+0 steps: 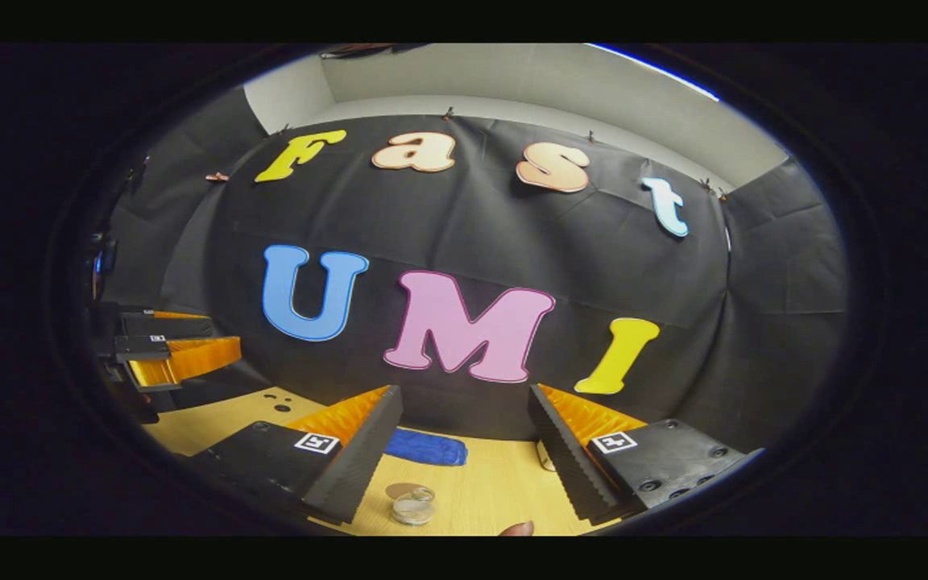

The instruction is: Open the teacup lid with one hand, grasp the water bottle and pour water into the teacup with the other hand; after pouring, place the water bottle on the coaster and then close the teacup lid.

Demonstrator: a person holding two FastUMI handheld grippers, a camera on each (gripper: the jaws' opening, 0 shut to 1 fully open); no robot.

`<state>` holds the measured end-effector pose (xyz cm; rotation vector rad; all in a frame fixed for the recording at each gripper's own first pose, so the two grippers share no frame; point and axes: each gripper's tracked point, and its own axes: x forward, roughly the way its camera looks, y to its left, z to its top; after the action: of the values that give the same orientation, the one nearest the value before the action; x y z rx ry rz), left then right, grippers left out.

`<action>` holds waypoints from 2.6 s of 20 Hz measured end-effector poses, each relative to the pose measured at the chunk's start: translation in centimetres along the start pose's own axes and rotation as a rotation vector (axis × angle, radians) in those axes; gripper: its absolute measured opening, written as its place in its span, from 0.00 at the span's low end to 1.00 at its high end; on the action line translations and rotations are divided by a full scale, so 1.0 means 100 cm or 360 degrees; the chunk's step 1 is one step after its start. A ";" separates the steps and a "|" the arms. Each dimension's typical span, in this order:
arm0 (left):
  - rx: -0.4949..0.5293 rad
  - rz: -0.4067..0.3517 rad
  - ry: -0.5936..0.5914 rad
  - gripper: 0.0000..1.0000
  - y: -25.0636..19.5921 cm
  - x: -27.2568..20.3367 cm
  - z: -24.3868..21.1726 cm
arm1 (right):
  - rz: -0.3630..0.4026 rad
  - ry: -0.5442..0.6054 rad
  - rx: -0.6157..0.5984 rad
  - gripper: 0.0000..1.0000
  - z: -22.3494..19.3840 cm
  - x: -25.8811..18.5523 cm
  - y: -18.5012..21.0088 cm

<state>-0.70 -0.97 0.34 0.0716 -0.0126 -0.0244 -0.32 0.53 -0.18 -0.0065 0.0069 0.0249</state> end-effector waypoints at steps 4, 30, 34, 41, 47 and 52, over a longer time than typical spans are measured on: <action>0.0014 -0.0001 -0.0001 0.91 0.001 0.002 -0.003 | 0.0020 0.0013 0.0008 0.96 -0.012 0.003 0.003; 0.0074 0.0072 0.0381 0.92 -0.015 0.041 -0.227 | 0.0200 0.0645 0.0177 0.98 -0.341 0.009 0.066; 0.0073 0.0074 0.0439 0.91 -0.014 0.038 -0.256 | 0.0194 0.0659 0.0180 0.98 -0.356 0.010 0.069; 0.0049 0.0084 0.0518 0.90 -0.013 0.042 -0.310 | 0.0229 0.0689 0.0184 0.98 -0.374 0.006 0.075; 0.0069 0.0021 0.0600 0.77 -0.023 0.052 -0.360 | 0.0242 0.0662 0.0176 0.98 -0.370 0.006 0.073; 0.0031 0.0023 0.0657 0.58 -0.025 0.059 -0.386 | 0.0246 0.0650 0.0153 0.98 -0.370 0.007 0.069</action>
<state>5.61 -0.88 -38.31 0.0953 0.3996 0.0054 0.00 7.25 -37.27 0.0853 0.4173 0.1772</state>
